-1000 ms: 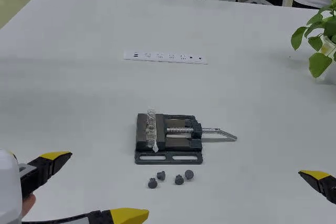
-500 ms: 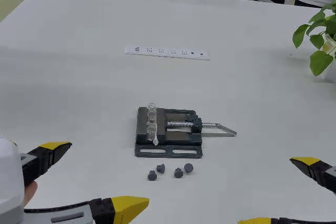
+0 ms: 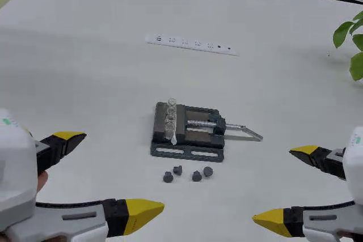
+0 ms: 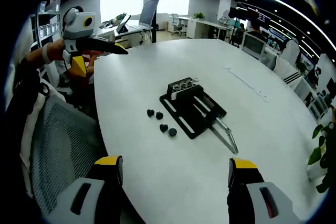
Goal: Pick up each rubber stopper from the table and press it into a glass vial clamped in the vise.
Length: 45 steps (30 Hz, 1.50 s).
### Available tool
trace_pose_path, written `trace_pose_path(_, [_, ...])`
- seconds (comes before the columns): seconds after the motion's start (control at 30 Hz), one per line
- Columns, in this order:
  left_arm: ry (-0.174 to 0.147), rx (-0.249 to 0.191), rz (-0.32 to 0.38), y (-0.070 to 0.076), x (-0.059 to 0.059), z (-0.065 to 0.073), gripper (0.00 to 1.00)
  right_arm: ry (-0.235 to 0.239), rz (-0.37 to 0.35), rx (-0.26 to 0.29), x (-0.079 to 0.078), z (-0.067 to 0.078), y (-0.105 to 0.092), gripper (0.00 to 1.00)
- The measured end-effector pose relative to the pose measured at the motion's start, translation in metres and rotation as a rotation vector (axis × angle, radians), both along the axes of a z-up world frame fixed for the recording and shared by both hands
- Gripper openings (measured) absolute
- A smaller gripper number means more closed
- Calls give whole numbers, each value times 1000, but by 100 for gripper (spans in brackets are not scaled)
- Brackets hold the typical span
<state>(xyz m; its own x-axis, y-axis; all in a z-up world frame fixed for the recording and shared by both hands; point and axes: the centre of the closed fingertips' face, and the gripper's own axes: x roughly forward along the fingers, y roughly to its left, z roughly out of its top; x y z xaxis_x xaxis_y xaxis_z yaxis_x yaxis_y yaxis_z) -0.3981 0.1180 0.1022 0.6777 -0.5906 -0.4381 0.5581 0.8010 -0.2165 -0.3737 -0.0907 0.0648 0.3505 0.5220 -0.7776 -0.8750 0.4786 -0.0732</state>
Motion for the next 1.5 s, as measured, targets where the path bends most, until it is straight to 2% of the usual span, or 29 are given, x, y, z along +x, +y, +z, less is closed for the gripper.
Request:
trace_pose_path(0.2, [1, 37, -3, 4, 1, -4, 99, 25, 109, -30, 8, -5, 16, 74])
trace_pose_path(0.43, [1, 49, -10, 7, 4, -5, 99, 51, 249, -105, 20, -26, 29, 67])
trace_pose_path(0.67, [3, 51, -14, 2, 6, -5, 99, 64, 386, -165, 26, -41, 43, 57])
trace_pose_path(0.9, [-2, 55, -12, 0, 10, -2, 99, 65, 449, -190, 35, -54, 56, 47])
trace_pose_path(1.03, [-1, 49, -11, -2, 10, -1, 99, 55, 509, -224, 37, -63, 61, 40])
trace_pose_path(1.17, [6, 42, -9, -5, 8, -4, 99, 56, 573, -252, 36, -72, 65, 27])
trace_pose_path(1.33, [13, 31, -1, -6, 5, -4, 99, 50, 616, -284, 34, -78, 68, 23])
trace_pose_path(1.5, [17, 27, 5, -4, 3, -7, 99, 49, 644, -293, 35, -81, 69, 18])
